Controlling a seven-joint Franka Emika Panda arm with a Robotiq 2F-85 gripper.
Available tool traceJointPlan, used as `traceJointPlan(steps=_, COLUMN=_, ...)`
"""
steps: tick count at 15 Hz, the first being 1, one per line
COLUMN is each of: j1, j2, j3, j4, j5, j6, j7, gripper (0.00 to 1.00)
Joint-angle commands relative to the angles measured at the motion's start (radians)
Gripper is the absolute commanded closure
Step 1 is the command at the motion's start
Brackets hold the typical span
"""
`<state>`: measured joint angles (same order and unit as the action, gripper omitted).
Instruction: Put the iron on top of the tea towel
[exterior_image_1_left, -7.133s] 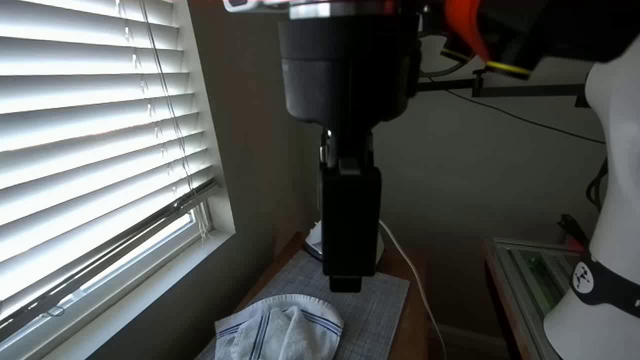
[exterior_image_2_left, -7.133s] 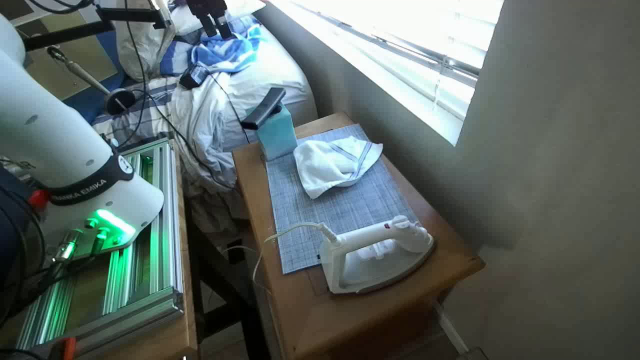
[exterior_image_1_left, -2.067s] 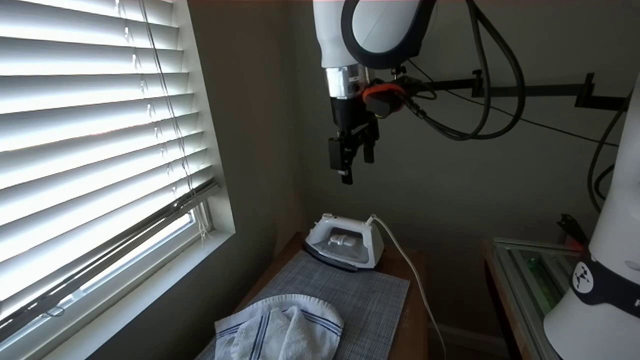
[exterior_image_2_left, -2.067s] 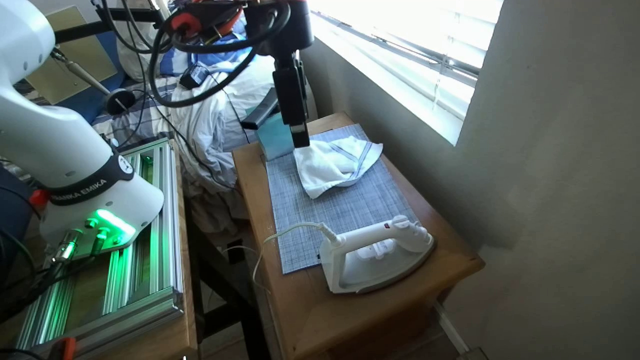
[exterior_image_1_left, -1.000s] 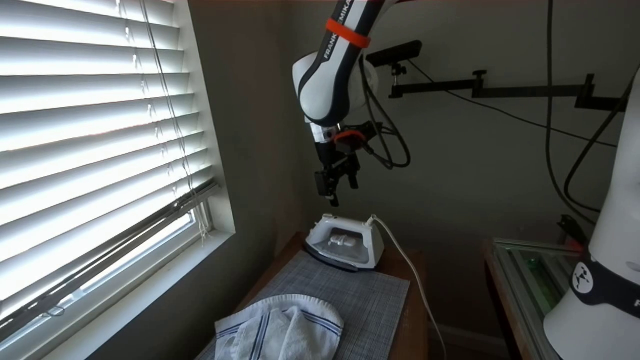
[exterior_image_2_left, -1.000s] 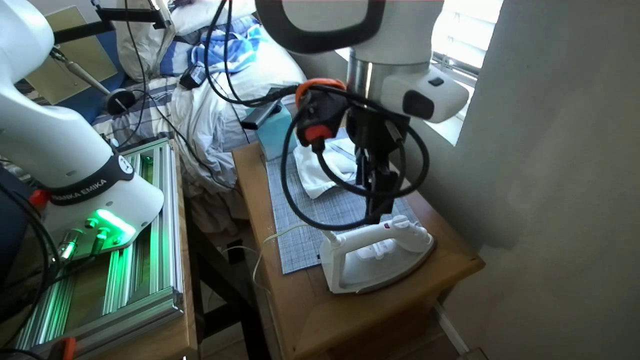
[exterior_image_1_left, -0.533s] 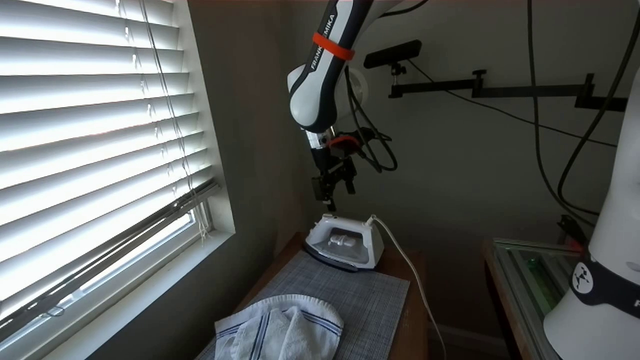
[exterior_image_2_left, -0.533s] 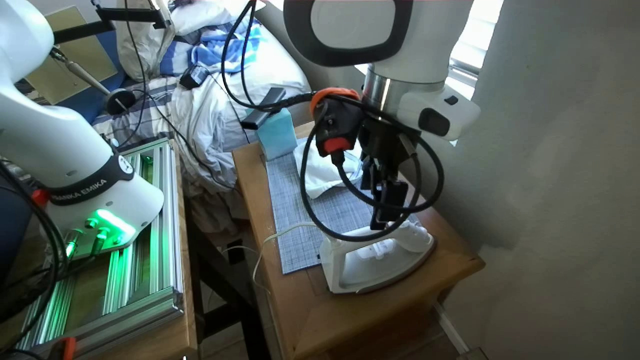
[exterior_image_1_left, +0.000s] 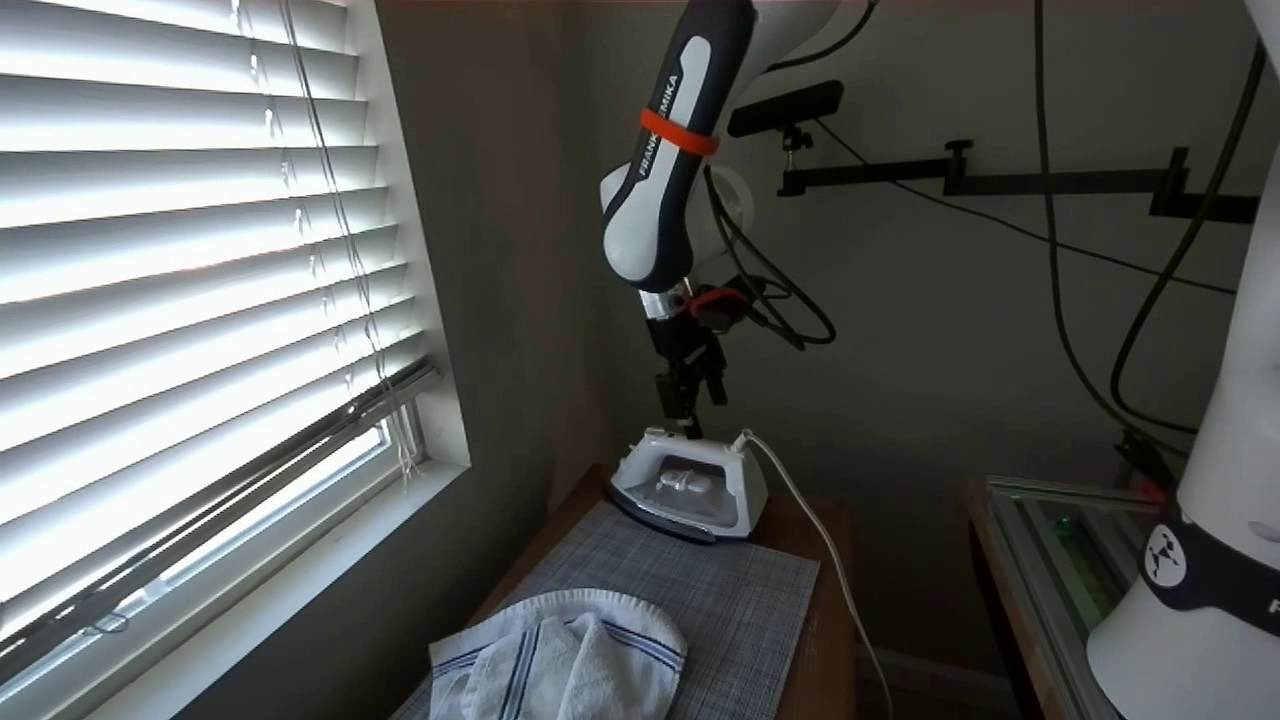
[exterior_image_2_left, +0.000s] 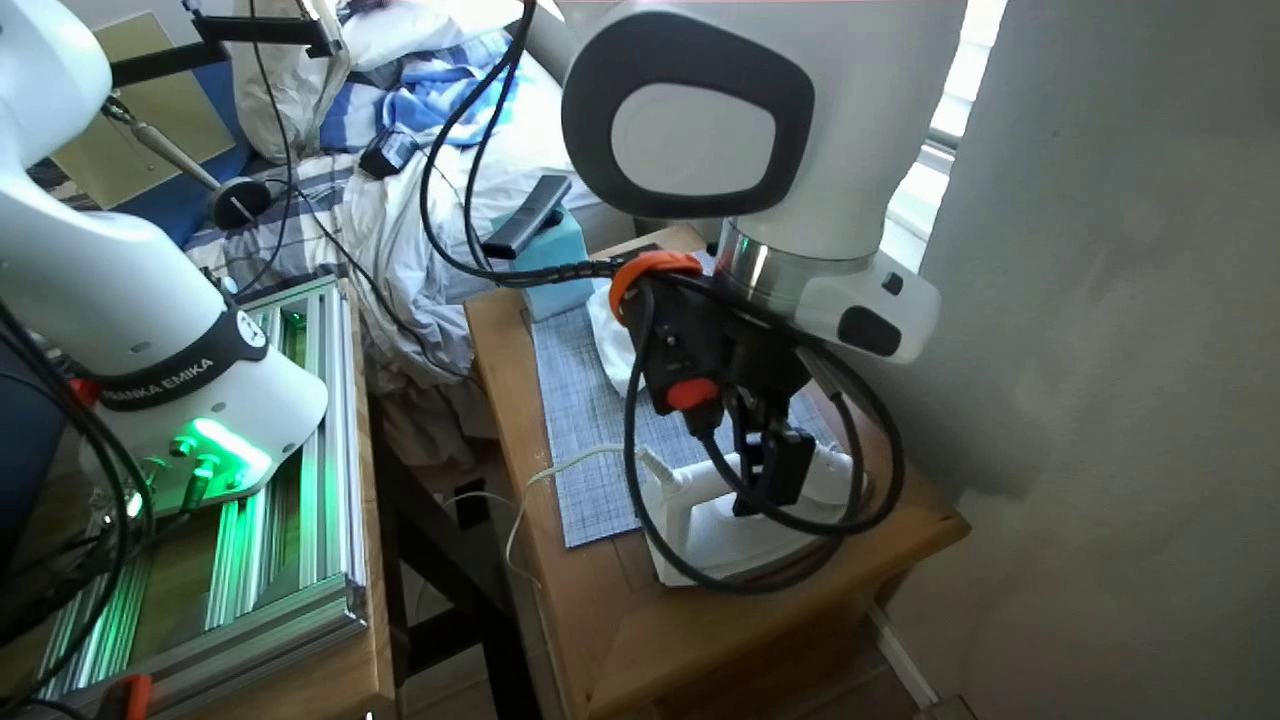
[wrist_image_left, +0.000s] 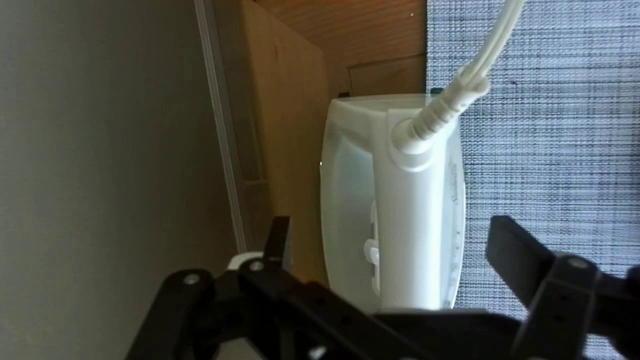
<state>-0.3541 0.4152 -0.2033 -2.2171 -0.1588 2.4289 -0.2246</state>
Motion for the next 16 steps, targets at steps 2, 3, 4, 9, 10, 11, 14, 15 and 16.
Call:
traceJointPlan(steps=2, j1=0.001, j2=0.061, j3=0.028, j4=0.022, j5=0.05, j6=0.019, j7=-0.058, gripper=0.0)
traceJointPlan(steps=3, j1=0.001, j2=0.072, j3=0.032, j4=0.029, j5=0.051, j6=0.015, j7=-0.06, gripper=0.0)
traceJointPlan(steps=4, j1=0.002, j2=0.082, j3=0.034, j4=0.037, j5=0.052, j6=0.01, j7=-0.058, gripper=0.0)
traceJointPlan(steps=9, j1=-0.032, j2=0.128, j3=0.064, j4=0.093, j5=0.112, j6=-0.017, j7=-0.097, gripper=0.0)
traceJointPlan(steps=10, j1=-0.042, j2=0.136, j3=0.072, j4=0.107, j5=0.132, j6=-0.03, j7=-0.117, gripper=0.0)
traceJointPlan(steps=11, j1=-0.054, j2=0.146, j3=0.08, j4=0.122, j5=0.153, j6=-0.046, j7=-0.141, gripper=0.0)
traceJointPlan(steps=14, j1=-0.069, j2=0.171, j3=0.082, j4=0.164, j5=0.179, j6=-0.086, j7=-0.175, gripper=0.0)
traceJointPlan(steps=15, j1=-0.071, j2=0.178, j3=0.079, j4=0.174, j5=0.179, j6=-0.095, j7=-0.178, gripper=0.0)
traceJointPlan(steps=16, j1=-0.073, j2=0.183, j3=0.077, j4=0.184, j5=0.179, j6=-0.101, j7=-0.181, gripper=0.0)
